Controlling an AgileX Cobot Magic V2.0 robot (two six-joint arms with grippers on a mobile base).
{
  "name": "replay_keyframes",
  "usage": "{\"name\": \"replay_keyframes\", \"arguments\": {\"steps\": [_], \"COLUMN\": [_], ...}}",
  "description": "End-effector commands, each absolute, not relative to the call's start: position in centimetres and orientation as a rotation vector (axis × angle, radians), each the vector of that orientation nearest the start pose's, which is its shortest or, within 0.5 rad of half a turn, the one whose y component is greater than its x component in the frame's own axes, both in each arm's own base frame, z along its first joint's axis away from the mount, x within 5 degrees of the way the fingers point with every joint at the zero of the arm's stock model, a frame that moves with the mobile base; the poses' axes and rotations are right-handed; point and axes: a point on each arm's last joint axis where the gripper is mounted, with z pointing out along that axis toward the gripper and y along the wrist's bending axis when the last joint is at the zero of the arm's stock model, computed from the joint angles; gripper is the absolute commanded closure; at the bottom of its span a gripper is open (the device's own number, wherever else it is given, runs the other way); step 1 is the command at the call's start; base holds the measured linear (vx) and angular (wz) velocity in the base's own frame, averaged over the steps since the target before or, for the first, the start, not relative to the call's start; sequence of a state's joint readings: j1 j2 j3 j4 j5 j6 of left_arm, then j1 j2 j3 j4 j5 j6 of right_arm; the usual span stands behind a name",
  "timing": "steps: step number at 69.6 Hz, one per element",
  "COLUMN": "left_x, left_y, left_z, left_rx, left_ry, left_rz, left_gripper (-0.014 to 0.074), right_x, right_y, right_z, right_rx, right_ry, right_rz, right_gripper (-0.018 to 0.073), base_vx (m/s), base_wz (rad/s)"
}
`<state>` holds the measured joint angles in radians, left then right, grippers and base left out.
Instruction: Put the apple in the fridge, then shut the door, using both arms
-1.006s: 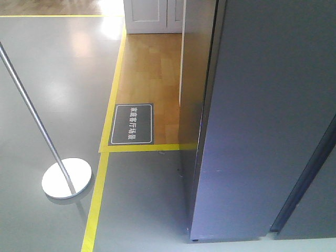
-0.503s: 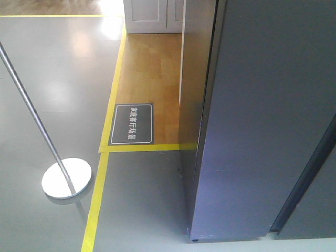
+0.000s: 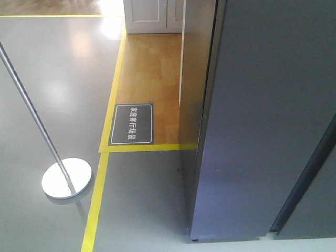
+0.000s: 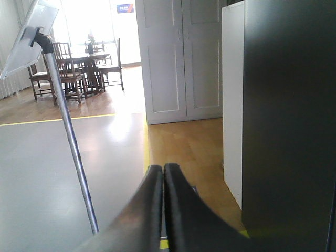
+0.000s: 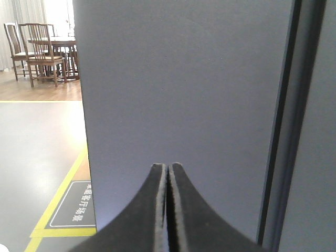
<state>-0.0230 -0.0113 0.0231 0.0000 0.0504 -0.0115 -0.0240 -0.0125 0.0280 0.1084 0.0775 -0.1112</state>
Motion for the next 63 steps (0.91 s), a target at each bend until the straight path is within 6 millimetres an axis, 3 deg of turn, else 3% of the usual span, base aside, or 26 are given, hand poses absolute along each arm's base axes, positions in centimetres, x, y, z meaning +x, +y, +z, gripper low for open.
{"name": "replay_keyframes", "arguments": {"steps": [1,63], "left_x": [5.54,5.54], "left_y": [-0.12,-0.12], "left_z": [20.5,20.5], "left_rx": [0.001,0.001], "left_ry": [1.465,1.465], "left_rz": [-0.034,-0.034], "left_gripper": [0.0603,0.0603], "right_x": [5.65,5.57], "right_y": [-0.2,-0.17], "right_z": [20.08,20.85], "right_rx": [0.044,-0.012], "right_ry": [1.504,1.42], "right_rz": [-0.01,-0.068], "right_gripper": [0.0563,0.0563], "base_vx": [0.0,0.0], "base_wz": [0.0,0.0]}}
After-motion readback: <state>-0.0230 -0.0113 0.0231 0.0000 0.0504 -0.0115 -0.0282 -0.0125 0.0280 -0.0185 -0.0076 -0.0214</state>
